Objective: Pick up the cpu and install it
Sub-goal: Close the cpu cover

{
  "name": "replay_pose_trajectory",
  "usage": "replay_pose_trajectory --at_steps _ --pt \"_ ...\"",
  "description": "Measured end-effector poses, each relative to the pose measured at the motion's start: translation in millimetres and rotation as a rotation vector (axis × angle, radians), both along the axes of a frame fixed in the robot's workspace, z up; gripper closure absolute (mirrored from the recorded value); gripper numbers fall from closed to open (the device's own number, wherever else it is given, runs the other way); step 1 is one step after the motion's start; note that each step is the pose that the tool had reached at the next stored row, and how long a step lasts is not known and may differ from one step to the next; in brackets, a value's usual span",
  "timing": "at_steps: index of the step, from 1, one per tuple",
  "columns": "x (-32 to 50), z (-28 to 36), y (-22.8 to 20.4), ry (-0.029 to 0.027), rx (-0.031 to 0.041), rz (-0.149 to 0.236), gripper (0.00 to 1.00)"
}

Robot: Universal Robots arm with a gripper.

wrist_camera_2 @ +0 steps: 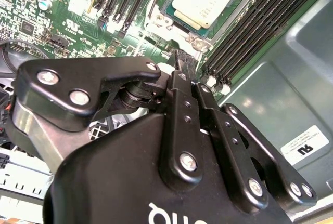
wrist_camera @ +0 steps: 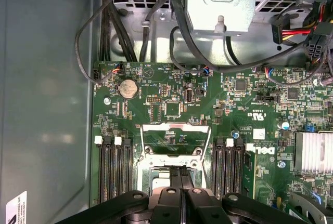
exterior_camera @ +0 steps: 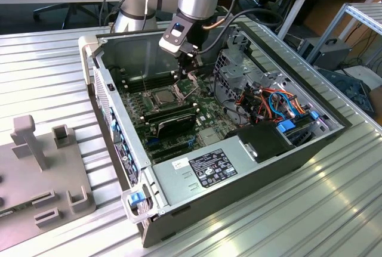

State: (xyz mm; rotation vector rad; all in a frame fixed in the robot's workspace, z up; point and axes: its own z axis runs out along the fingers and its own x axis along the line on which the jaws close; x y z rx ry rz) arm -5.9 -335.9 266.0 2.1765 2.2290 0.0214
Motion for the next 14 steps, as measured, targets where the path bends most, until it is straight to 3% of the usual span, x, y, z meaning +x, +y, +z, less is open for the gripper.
replay_pose_trajectory --at_steps 5,14 --pt "5.4 0.0 0.0 0.0 0.0 0.0 0.89" --pt "31.8 -0.2 0.0 -0.0001 0.0002 0.0 0.89"
